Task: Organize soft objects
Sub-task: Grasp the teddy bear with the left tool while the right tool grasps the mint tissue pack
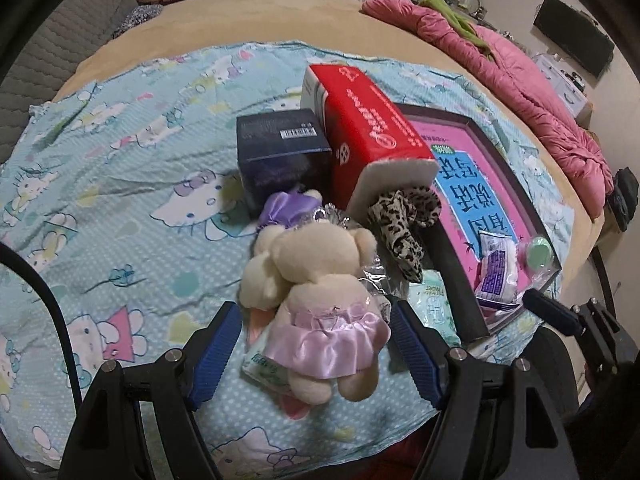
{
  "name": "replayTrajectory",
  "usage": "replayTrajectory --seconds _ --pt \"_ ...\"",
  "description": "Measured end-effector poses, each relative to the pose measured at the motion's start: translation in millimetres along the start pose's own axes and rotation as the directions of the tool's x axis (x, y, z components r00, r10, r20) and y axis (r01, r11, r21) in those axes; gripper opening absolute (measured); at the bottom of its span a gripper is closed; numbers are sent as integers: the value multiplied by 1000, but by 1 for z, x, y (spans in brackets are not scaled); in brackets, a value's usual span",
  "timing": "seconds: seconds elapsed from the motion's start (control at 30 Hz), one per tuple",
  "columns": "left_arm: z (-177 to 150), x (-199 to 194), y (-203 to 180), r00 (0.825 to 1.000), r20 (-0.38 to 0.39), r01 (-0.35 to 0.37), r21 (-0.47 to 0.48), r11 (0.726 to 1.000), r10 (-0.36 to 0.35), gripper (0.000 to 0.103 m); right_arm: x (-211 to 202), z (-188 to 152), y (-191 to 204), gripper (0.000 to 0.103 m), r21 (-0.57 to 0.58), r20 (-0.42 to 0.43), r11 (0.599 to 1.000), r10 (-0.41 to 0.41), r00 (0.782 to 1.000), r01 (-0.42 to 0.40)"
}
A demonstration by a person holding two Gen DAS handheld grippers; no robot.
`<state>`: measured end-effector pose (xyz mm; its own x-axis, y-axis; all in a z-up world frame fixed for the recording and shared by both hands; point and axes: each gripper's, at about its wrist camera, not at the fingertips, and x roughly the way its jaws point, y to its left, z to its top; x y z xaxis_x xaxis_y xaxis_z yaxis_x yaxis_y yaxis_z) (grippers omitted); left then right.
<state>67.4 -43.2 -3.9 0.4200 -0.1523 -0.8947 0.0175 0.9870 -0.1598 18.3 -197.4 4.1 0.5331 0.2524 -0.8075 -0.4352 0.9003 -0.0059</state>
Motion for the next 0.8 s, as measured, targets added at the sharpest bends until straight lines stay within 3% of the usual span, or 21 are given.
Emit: replayTrajectory --seconds 0.23,0.6,0.67,0.73,0.8 --pt "-1 14 3 999 -22 23 -9 1000 -23 76 24 -4 15 77 -87 -52 996 -19 998 15" --pt "-2 20 12 993 -28 111 -34 993 -112 59 59 -7 39 77 -251 -91 962 -135 987 108" --pt "-2 20 16 991 -29 129 -44 991 -130 57 64 -7 38 73 -263 -92 958 -145 985 117" --pt "-2 21 19 989 -30 143 -54 988 -145 55 68 -6 37 57 -263 -97 959 -141 985 111" --pt "-2 21 21 988 -29 150 -60 987 -152 52 70 -6 35 52 -259 -103 961 -130 986 100"
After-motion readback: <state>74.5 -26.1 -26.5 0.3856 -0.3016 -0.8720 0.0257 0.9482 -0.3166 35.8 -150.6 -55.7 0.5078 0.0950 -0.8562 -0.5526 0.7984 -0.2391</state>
